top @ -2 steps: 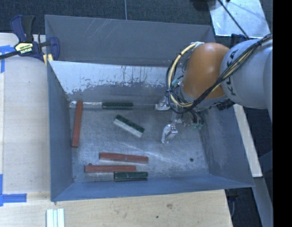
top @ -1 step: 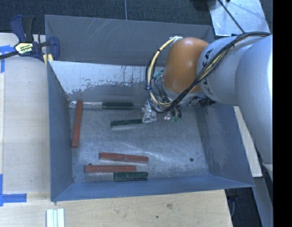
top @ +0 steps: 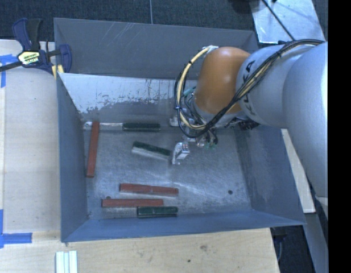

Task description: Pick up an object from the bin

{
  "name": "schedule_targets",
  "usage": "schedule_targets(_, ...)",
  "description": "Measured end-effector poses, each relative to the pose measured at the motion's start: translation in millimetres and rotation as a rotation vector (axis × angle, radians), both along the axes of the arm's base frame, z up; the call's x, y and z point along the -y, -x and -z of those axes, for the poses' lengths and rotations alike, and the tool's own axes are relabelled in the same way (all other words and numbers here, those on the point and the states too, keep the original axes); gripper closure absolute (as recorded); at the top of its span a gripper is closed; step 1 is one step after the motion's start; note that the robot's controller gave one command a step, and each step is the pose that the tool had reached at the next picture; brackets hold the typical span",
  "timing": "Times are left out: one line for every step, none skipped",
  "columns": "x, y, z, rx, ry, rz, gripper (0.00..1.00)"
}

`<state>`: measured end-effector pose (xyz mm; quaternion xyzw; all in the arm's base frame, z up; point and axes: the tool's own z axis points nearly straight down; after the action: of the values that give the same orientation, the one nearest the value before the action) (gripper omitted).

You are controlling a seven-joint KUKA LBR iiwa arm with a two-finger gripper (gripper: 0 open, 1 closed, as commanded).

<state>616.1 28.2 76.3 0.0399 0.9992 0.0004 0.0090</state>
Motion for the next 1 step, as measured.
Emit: schedule_targets(0.0, 0.0, -0.1, 0.0, 0.0, 0.0, 0.0)
